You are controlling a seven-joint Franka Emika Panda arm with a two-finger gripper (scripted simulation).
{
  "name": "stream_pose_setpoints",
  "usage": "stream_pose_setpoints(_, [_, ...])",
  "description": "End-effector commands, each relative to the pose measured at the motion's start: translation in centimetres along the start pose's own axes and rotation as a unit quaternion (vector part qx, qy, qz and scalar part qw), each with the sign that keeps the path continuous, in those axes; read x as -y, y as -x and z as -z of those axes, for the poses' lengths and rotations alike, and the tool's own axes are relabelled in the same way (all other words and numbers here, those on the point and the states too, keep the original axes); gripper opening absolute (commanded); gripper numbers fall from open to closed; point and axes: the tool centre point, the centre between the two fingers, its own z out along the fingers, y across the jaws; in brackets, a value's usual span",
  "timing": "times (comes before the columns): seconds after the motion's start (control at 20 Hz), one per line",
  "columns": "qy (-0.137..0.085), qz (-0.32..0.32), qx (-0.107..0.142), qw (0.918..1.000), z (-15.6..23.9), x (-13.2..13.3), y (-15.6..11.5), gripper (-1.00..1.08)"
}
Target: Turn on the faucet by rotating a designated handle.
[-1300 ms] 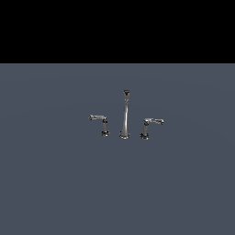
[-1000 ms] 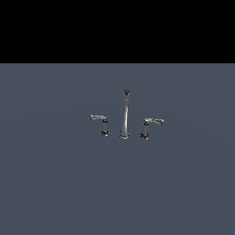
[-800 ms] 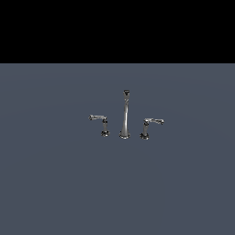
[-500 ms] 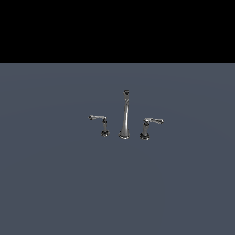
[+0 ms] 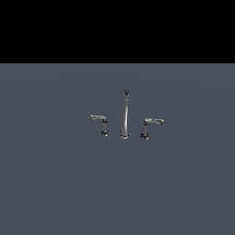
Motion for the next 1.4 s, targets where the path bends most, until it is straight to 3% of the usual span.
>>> stream_pose_setpoints(0.0, [0.000,-0.035,0.000,0.9994,-1.7,0.5,-1.4,-1.00])
stream_pose_setpoints(0.35, [0.000,-0.130,0.001,0.9915,-6.5,1.4,-5.6,-1.00])
stream_pose_setpoints(0.7, [0.000,-0.224,0.001,0.9745,-11.1,1.4,-9.8,-1.00])
stream_pose_setpoints(1.05, [0.001,-0.316,0.002,0.9487,-15.8,0.6,-14.0,-1.00])
stream_pose_setpoints(1.35, [0.003,-0.396,0.002,0.9182,-20.0,-0.9,-17.6,-1.00])
